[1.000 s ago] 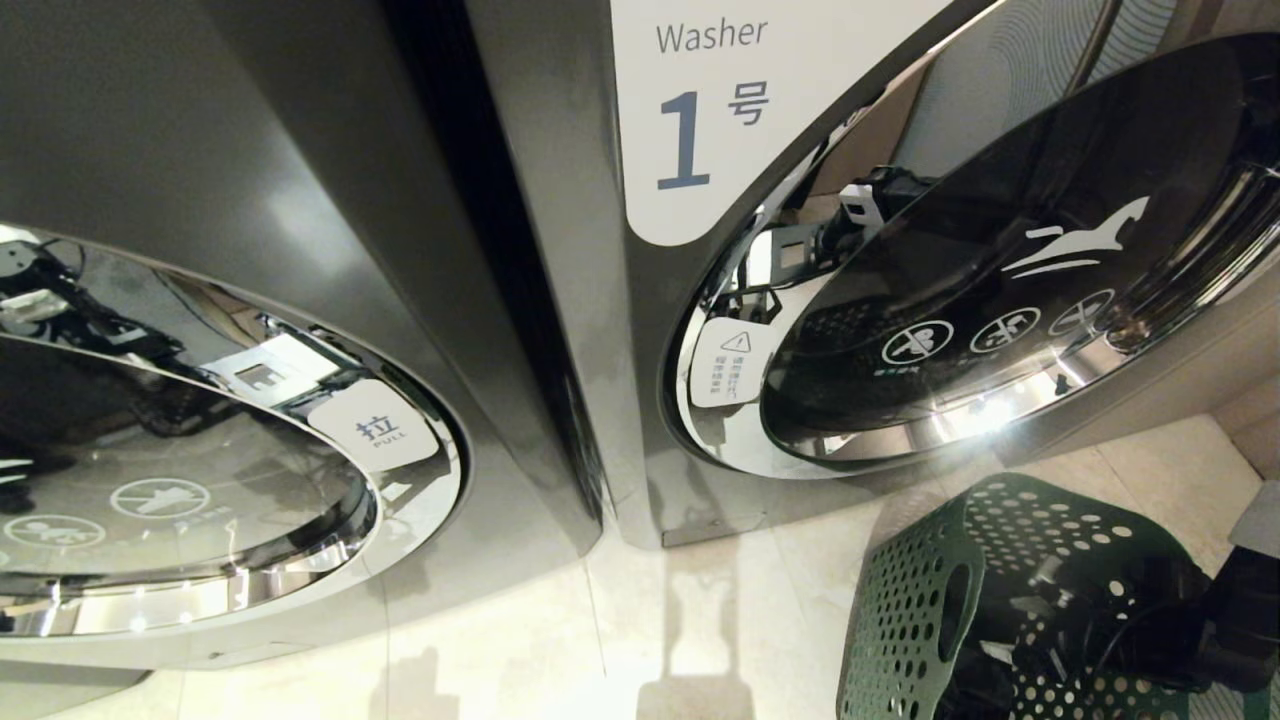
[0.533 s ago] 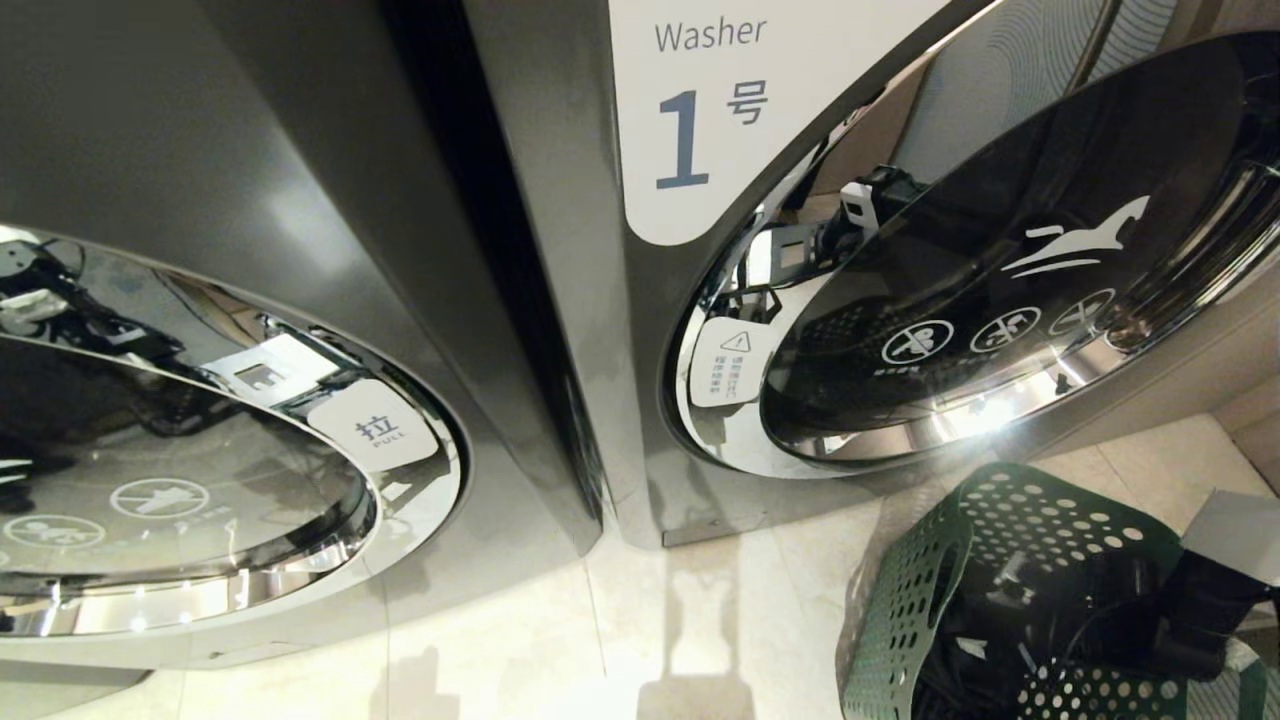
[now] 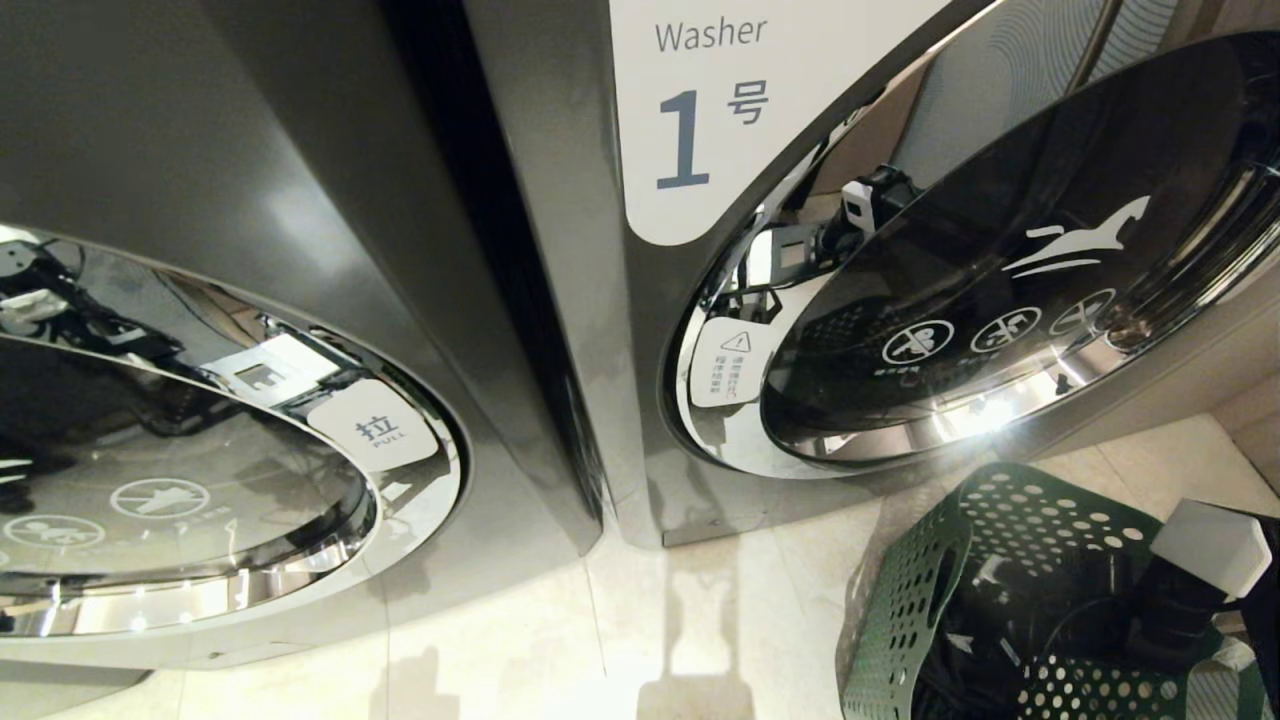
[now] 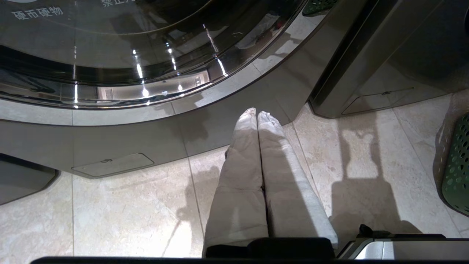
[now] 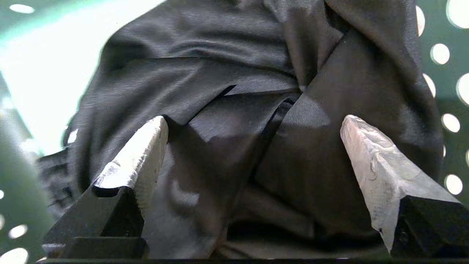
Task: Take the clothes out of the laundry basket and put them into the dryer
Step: Take the clothes out of the basket
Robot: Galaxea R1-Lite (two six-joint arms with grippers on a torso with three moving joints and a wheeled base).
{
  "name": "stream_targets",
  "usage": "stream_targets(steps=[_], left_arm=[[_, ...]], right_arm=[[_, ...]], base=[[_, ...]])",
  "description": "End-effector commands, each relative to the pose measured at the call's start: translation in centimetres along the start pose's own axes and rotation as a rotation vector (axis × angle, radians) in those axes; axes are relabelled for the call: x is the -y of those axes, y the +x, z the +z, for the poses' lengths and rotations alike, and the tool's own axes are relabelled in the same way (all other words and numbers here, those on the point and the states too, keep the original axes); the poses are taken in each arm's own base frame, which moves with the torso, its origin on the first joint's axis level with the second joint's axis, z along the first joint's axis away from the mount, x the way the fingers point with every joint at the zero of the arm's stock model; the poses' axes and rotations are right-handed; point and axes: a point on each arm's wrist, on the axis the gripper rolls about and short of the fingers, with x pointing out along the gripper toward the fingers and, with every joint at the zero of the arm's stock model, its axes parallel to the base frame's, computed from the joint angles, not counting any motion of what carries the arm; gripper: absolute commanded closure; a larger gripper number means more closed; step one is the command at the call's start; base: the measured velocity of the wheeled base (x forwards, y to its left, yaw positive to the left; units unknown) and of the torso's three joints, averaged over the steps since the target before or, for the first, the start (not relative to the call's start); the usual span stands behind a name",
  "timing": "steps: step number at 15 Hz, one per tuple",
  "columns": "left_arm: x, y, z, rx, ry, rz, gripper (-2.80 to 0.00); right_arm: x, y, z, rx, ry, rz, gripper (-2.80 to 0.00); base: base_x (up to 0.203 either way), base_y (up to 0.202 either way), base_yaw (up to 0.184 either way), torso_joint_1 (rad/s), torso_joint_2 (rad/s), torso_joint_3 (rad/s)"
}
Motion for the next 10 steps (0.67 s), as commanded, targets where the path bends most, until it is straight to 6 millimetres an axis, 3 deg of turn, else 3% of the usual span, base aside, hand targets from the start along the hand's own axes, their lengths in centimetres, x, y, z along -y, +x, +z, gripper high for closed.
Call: stream_targets(steps=[1, 10], left_arm=[[0.0, 0.0, 0.0, 0.001, 0.0, 0.0, 0.0], [0.0, 0.0, 0.0, 0.001, 0.0, 0.0, 0.0]], right_arm=[[-0.5, 0.9, -1.0, 0.001, -0.006, 0.004, -2.8], [-1.3, 2.7, -2.9, 0.008, -0.003, 0.0, -2.8]], base=[[0.0, 0.0, 0.0, 0.0, 0.0, 0.0], [0.0, 0.0, 0.0, 0.0, 0.0, 0.0]])
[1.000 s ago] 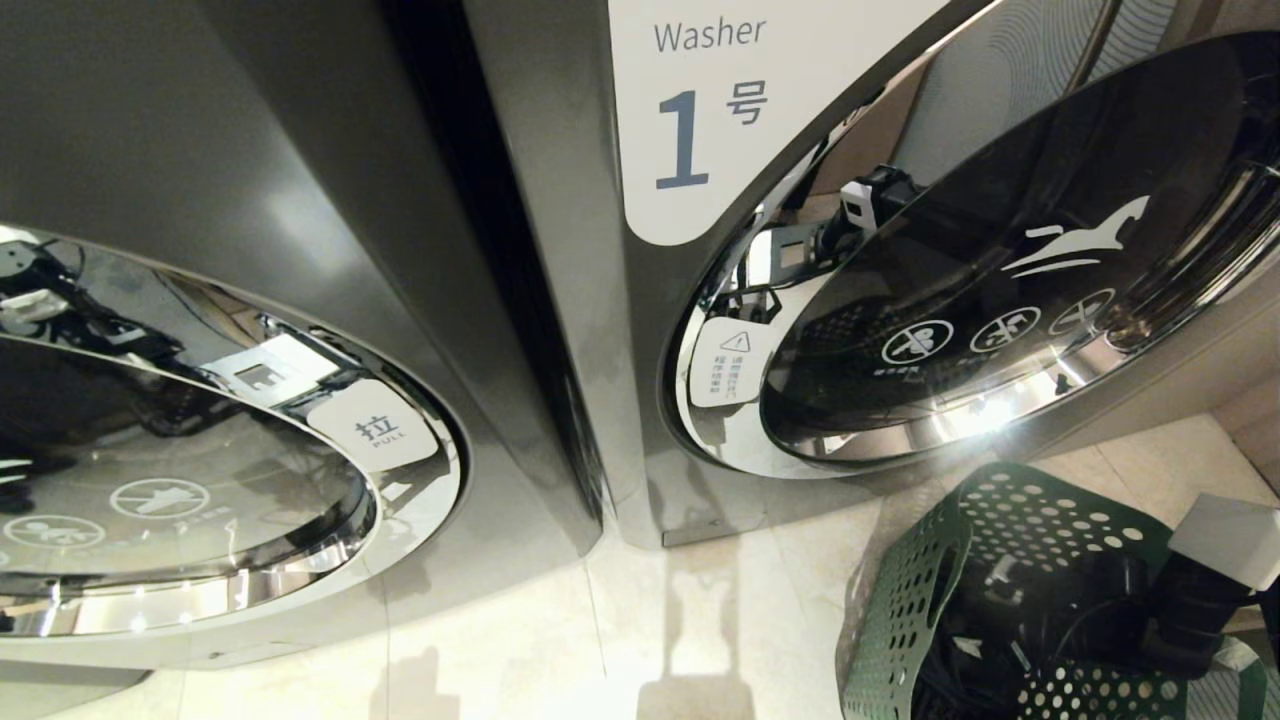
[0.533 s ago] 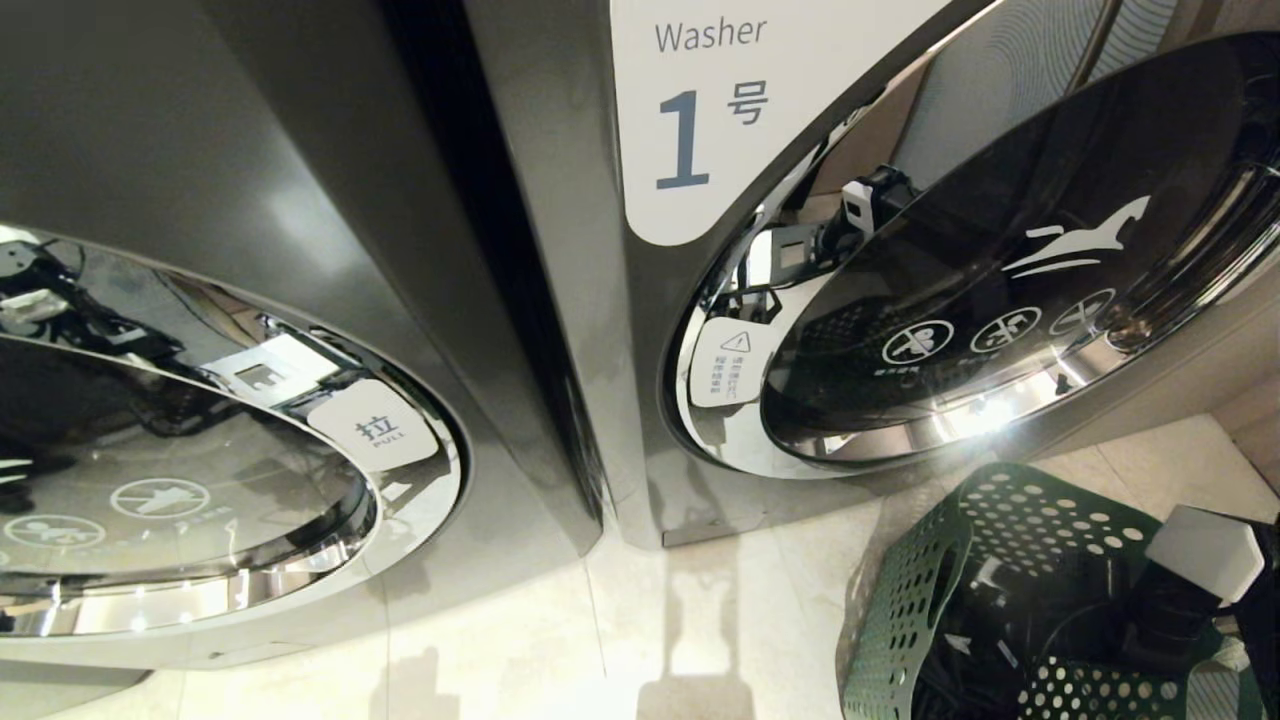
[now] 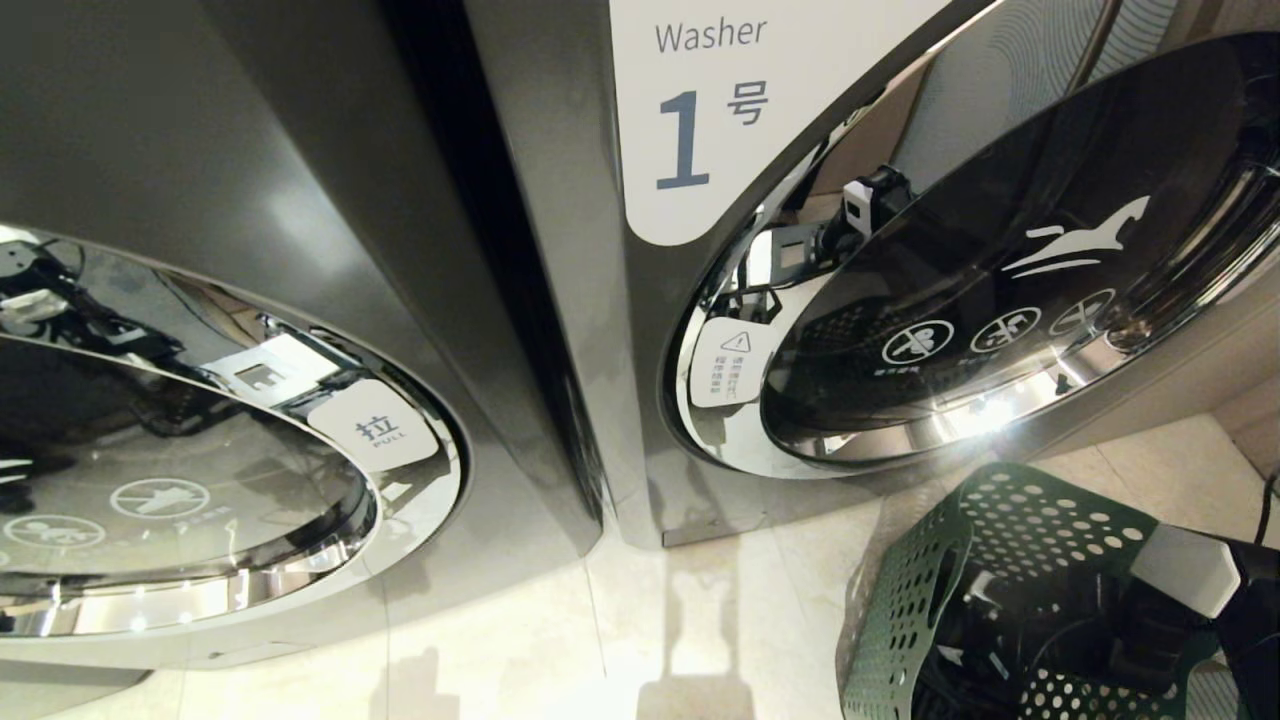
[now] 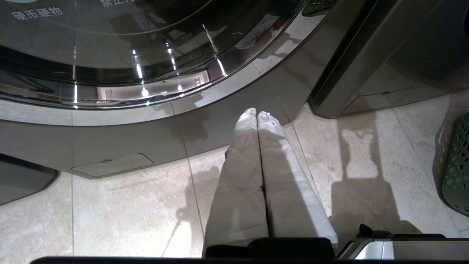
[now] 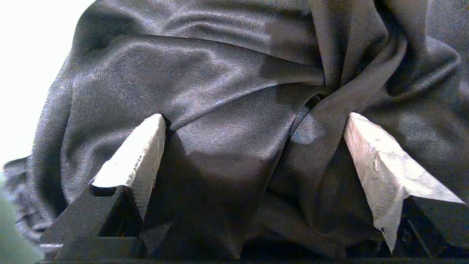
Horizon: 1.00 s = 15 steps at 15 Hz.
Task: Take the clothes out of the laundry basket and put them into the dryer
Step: Take the clothes out of the basket
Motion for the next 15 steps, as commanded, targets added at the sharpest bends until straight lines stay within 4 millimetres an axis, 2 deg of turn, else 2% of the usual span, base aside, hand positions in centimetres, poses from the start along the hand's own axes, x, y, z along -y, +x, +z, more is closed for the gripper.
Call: stream_targets(steps=[1, 7, 8, 15], left_arm=[[0.0, 0.0, -0.01, -0.001, 0.0, 0.0, 0.0], [0.0, 0.0, 0.01, 0.001, 0.0, 0.0, 0.0], [0.0, 0.0, -0.01, -0.001, 0.0, 0.0, 0.0], [0.0, 0.0, 0.0, 0.0, 0.0, 0.0, 0.0]], right_arm=[[-0.45, 0.49, -0.69, 0.003, -0.004, 0.0, -2.8], [-0.41, 1.04, -0.72, 0.017, -0.019, -0.013, -2.8], [-0.45, 1.07, -0.68, 0.017, -0.02, -0.012, 0.0], [-0.2, 1.09, -0.24, 0.022, -0.023, -0.015, 0.0]], base=[[0.0, 0.0, 0.0, 0.0, 0.0, 0.0], [0.0, 0.0, 0.0, 0.0, 0.0, 0.0], [0.0, 0.0, 0.0, 0.0, 0.0, 0.0], [0.0, 0.0, 0.0, 0.0, 0.0, 0.0]])
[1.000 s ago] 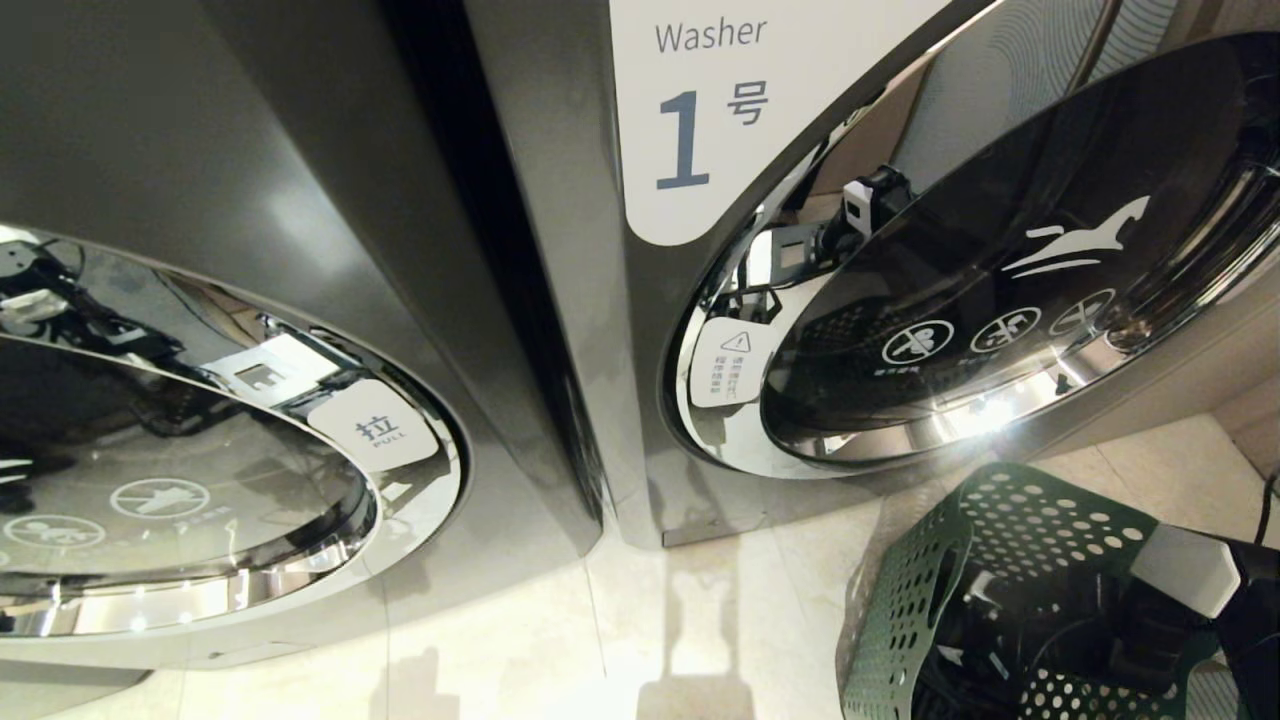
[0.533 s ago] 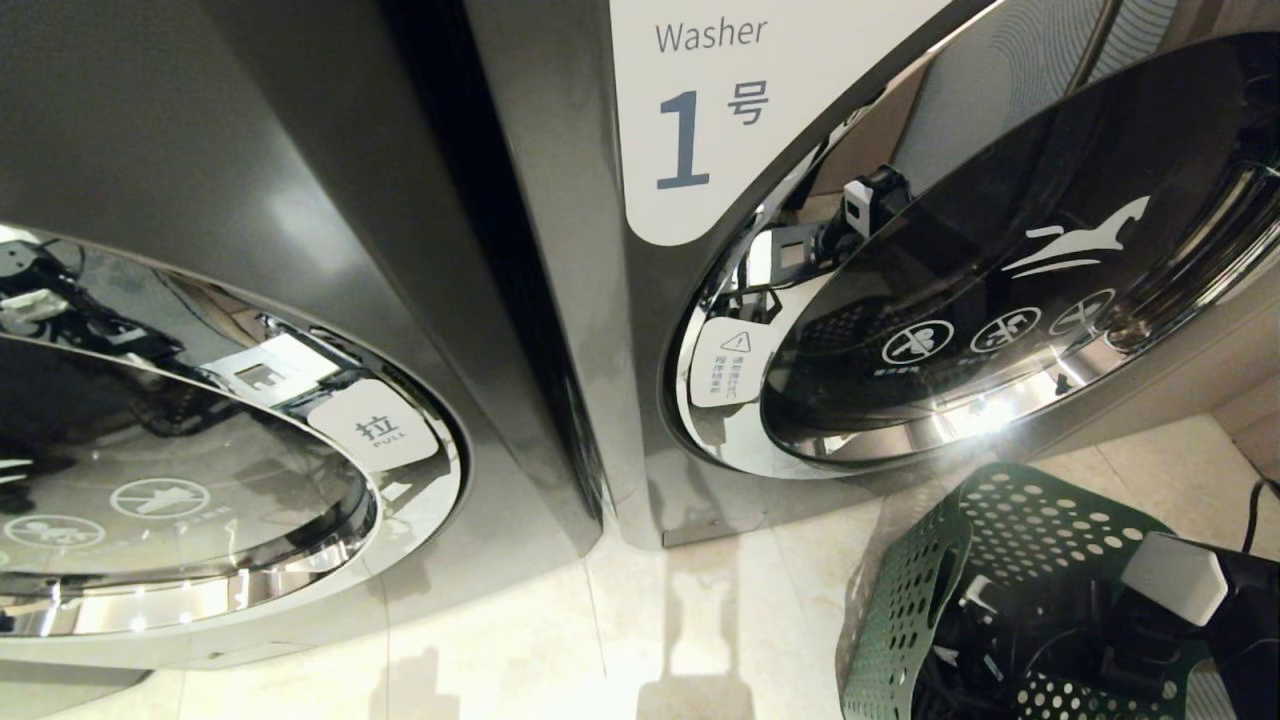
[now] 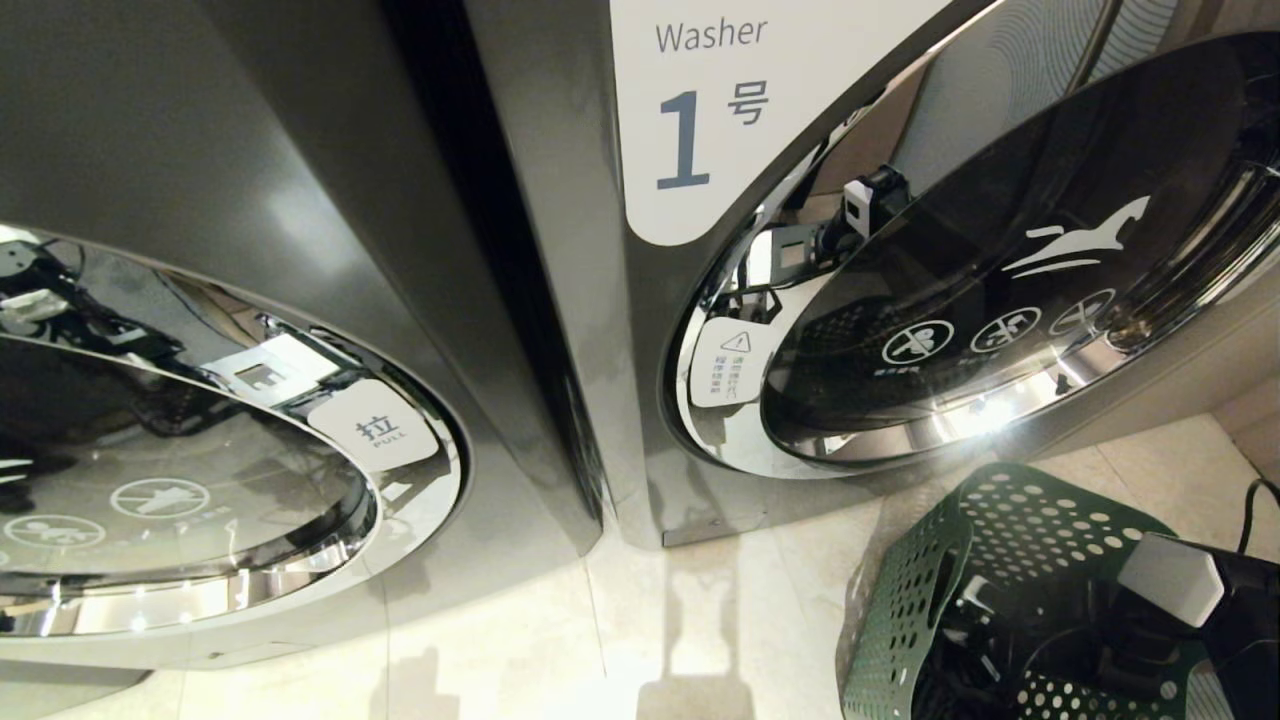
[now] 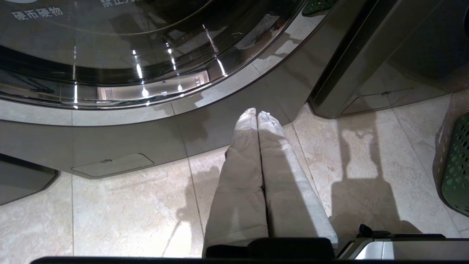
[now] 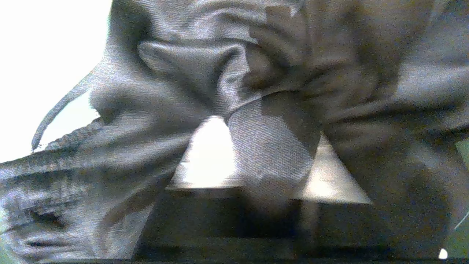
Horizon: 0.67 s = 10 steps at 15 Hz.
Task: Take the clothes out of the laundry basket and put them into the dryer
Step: Take the clothes out of the basket
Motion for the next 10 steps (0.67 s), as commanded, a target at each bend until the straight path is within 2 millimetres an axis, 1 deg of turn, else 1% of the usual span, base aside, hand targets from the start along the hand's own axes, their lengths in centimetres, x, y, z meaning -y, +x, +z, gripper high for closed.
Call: stream_targets(steps=[1, 4, 6, 8, 10], left_arm=[[0.0, 0.0, 0.0, -0.001, 0.0, 0.0, 0.0], [0.0, 0.0, 0.0, 0.001, 0.0, 0.0, 0.0], [0.0, 0.0, 0.0, -0.001, 0.0, 0.002, 0.0], [0.0, 0.0, 0.0, -0.001, 0.0, 0.001, 0.0], [0.0, 0.0, 0.0, 0.001, 0.0, 0.0, 0.0]], right_arm=[[0.5, -0.3, 0.6, 0.01, -0.014, -0.01, 0.0], [1.5, -1.5, 2.1, 0.018, -0.022, -0.025, 0.0], [1.6, -2.6, 2.6, 0.011, -0.006, -0.021, 0.0], [1.9, -4.1, 3.4, 0.007, 0.004, -0.025, 0.0], [1.5, -6.2, 4.6, -0.002, 0.016, -0.013, 0.0]], base=[[0.0, 0.0, 0.0, 0.0, 0.0, 0.0], [0.0, 0.0, 0.0, 0.0, 0.0, 0.0], [0.0, 0.0, 0.0, 0.0, 0.0, 0.0], [0.0, 0.0, 0.0, 0.0, 0.0, 0.0], [0.0, 0.0, 0.0, 0.0, 0.0, 0.0]])
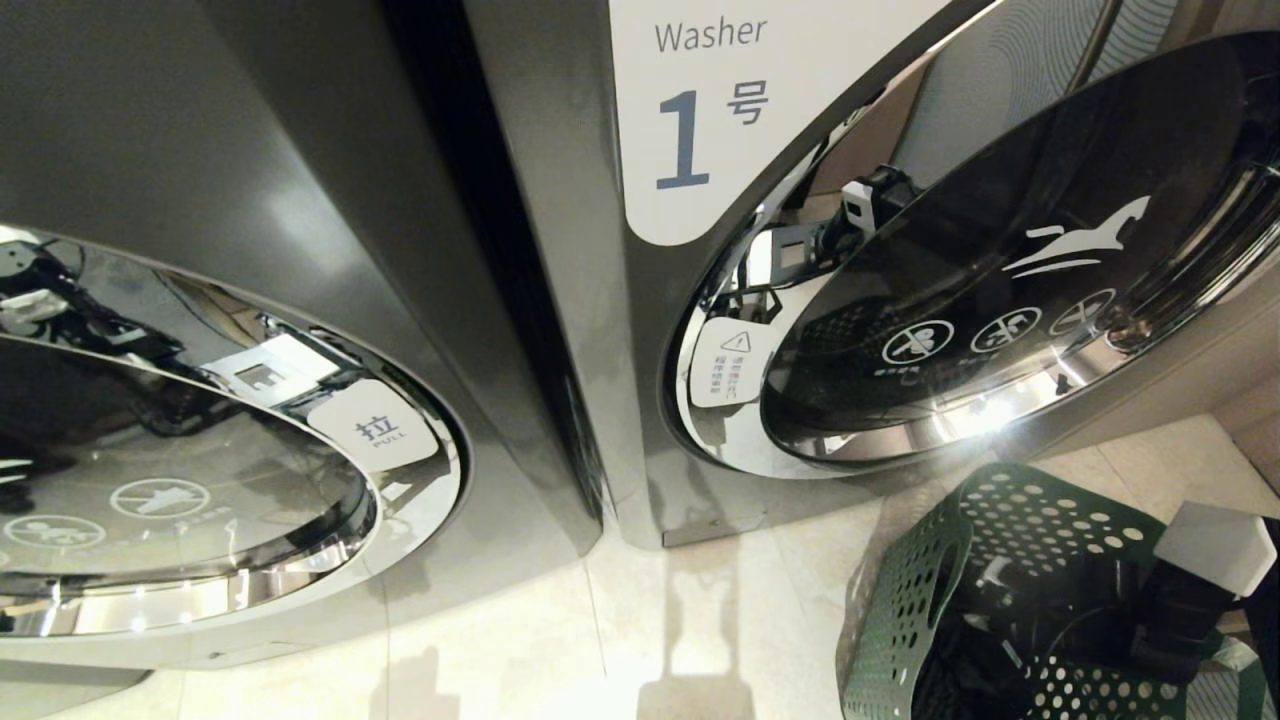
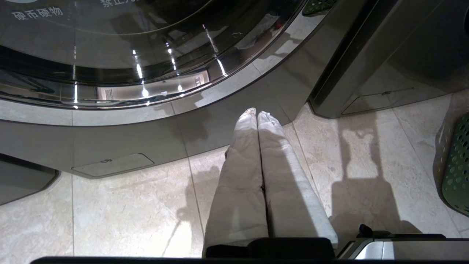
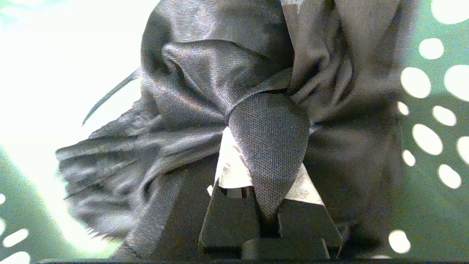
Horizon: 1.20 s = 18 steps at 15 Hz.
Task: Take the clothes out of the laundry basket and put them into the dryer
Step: Take the clothes out of the basket
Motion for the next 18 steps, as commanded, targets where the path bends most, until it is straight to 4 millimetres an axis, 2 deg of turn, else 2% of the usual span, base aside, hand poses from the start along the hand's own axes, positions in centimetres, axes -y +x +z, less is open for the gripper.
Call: stream_targets(steps=[1, 6, 9, 13, 18], left_arm=[[0.0, 0.0, 0.0, -0.001, 0.0, 0.0, 0.0], [0.0, 0.0, 0.0, 0.0, 0.0, 0.0, 0.0], [0.0, 0.0, 0.0, -0.001, 0.0, 0.001, 0.0], [0.0, 0.0, 0.0, 0.0, 0.0, 0.0, 0.0], [0.0, 0.0, 0.0, -0.001, 0.0, 0.0, 0.0]], right_arm=[[0.5, -2.8, 2.3, 0.014, -0.018, -0.018, 0.0], [-0.1, -9.6, 6.4, -0.014, -0.036, -0.082, 0.0], [-0.8, -14.8, 9.6, -0.035, -0.056, -0.176, 0.0], [-4.0, -22.2, 13.0, -0.008, -0.085, -0.277, 0.0], [-10.2, -30.8, 15.0, 0.038, -0.112, -0.483, 0.0]], base=[[0.0, 0.0, 0.0, 0.0, 0.0, 0.0], [0.0, 0.0, 0.0, 0.0, 0.0, 0.0], [0.0, 0.0, 0.0, 0.0, 0.0, 0.0], [0.0, 0.0, 0.0, 0.0, 0.0, 0.0], [0.0, 0.0, 0.0, 0.0, 0.0, 0.0]])
